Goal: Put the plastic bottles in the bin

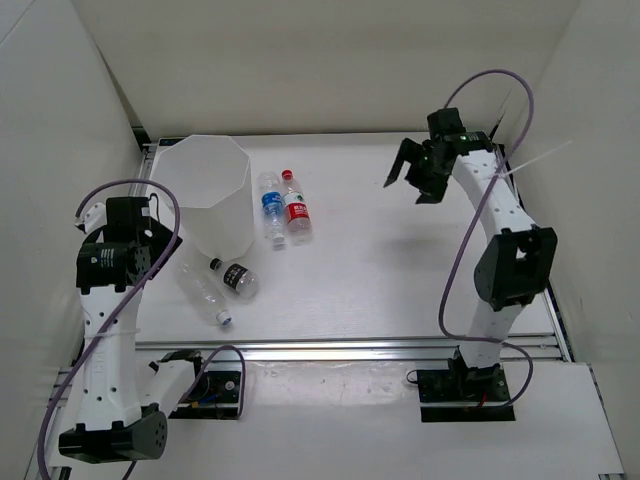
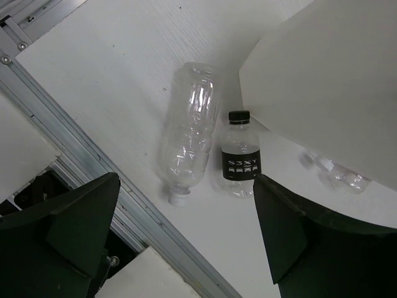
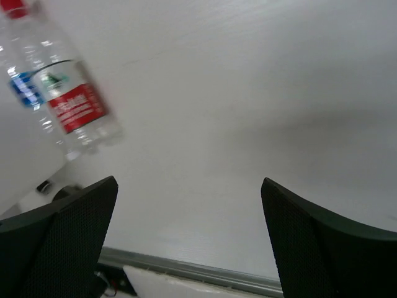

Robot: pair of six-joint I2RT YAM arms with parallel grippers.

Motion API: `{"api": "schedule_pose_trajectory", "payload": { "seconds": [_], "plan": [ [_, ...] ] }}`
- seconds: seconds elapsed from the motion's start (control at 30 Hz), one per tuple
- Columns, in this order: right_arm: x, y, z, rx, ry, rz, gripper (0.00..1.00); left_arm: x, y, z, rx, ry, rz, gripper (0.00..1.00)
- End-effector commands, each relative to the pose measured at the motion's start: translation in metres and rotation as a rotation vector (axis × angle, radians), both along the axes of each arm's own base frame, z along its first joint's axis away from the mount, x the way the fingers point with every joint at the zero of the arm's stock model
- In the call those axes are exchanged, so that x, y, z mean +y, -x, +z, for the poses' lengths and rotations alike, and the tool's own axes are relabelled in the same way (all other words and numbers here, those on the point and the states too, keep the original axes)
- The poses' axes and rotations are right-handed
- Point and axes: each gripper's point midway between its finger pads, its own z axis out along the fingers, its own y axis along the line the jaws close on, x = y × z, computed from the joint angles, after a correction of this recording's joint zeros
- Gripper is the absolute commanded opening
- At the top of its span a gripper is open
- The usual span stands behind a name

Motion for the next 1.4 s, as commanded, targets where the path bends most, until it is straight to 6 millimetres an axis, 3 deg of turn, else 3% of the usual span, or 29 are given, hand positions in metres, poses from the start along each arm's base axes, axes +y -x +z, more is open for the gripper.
{"api": "schedule_pose_trajectory", "payload": {
  "seconds": [0.0, 0.03, 0.07, 0.2, 0.33, 0.37, 0.4, 0.43, 0.53, 0.67, 0.7, 0.77, 0.8, 1.0, 1.1, 1.2, 1.27, 1.33, 1.37],
  "plan": [
    [0.050, -0.032, 0.019, -0.107, -0.160, 0.239, 1.00, 0.005, 0.015, -0.004, 0.027, -0.031, 0.021, 1.00],
    [0.068, -0.028, 0.025, -0.075, -0.263, 0.302, 1.00, 0.005, 0.015, -0.004, 0.027, -0.031, 0.021, 1.00],
    [0.084, -0.033, 0.002, -0.004, -0.275, 0.329, 1.00, 0.005, 0.018, -0.008, 0.048, -0.030, 0.021, 1.00],
    [0.134, -0.047, 0.011, -0.043, -0.375, 0.472, 1.00, 0.007, 0.022, -0.003, 0.043, -0.049, 0.011, 1.00],
    [0.162, -0.058, 0.012, -0.136, -0.432, 0.536, 1.00, 0.008, 0.022, 0.000, 0.056, -0.062, -0.009, 1.00],
    [0.166, -0.062, -0.003, -0.107, -0.445, 0.529, 1.00, 0.006, 0.022, 0.000, 0.059, -0.058, -0.022, 1.00],
    [0.168, -0.070, 0.003, -0.136, -0.447, 0.534, 1.00, 0.006, 0.022, 0.000, 0.059, -0.058, -0.022, 1.00],
    [0.177, -0.074, -0.013, -0.107, -0.465, 0.541, 1.00, 0.006, 0.022, 0.000, 0.059, -0.058, -0.022, 1.00],
    [0.191, -0.086, -0.026, -0.116, -0.491, 0.560, 1.00, 0.001, 0.023, -0.008, 0.085, -0.037, -0.057, 1.00],
    [0.223, -0.083, -0.043, -0.106, -0.553, 0.597, 1.00, -0.003, 0.023, -0.014, 0.109, -0.027, -0.086, 1.00],
    [0.230, -0.084, -0.054, -0.089, -0.558, 0.595, 1.00, -0.004, 0.022, -0.015, 0.122, -0.025, -0.101, 1.00],
    [0.248, -0.082, -0.052, -0.105, -0.575, 0.627, 1.00, -0.006, 0.021, -0.016, 0.125, -0.020, -0.115, 1.00],
    [0.248, -0.083, -0.064, -0.088, -0.573, 0.623, 1.00, -0.008, 0.020, -0.018, 0.139, -0.012, -0.130, 1.00],
    [0.278, -0.072, -0.079, -0.065, -0.622, 0.658, 1.00, -0.013, 0.017, -0.015, 0.138, -0.001, -0.179, 1.00],
    [0.295, -0.057, -0.103, -0.017, -0.626, 0.688, 1.00, -0.013, 0.017, -0.015, 0.138, -0.001, -0.179, 1.00],
    [0.299, -0.051, -0.110, 0.003, -0.632, 0.699, 1.00, -0.011, 0.019, -0.013, 0.129, -0.006, -0.177, 1.00],
    [0.297, -0.045, -0.126, 0.055, -0.627, 0.678, 1.00, -0.013, 0.022, -0.009, 0.104, -0.003, -0.182, 1.00],
    [0.294, -0.041, -0.133, 0.085, -0.622, 0.668, 0.94, -0.013, 0.024, -0.008, 0.093, -0.004, -0.182, 1.00],
    [0.289, -0.040, -0.146, 0.106, -0.588, 0.640, 0.85, -0.015, 0.025, -0.006, 0.081, 0.002, -0.188, 1.00]
  ]
}}
